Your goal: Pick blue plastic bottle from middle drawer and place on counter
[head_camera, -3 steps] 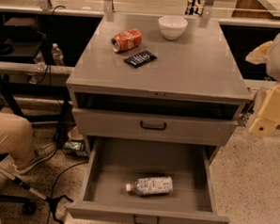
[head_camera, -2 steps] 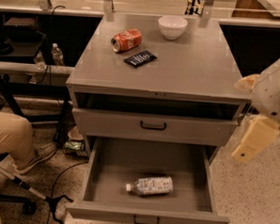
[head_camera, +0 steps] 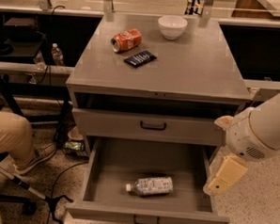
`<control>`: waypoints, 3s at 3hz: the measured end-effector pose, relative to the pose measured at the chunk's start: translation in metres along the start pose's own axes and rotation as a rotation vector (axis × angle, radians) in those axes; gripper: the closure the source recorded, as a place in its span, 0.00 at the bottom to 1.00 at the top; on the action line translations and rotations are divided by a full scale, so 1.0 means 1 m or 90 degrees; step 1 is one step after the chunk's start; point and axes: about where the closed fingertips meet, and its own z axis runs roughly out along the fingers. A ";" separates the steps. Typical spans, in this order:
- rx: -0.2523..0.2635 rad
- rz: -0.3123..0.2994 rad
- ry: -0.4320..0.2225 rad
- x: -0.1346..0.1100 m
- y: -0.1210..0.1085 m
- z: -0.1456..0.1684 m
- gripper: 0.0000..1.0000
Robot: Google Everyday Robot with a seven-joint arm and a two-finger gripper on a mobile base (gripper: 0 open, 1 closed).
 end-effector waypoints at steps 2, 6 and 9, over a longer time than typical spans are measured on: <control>-0.023 -0.005 -0.026 0.002 -0.005 0.025 0.00; -0.095 0.033 -0.105 0.016 -0.022 0.180 0.00; -0.136 0.028 -0.200 0.019 -0.022 0.269 0.00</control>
Offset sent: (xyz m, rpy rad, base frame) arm 0.0308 0.0109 -0.0734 0.1491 0.0548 0.0804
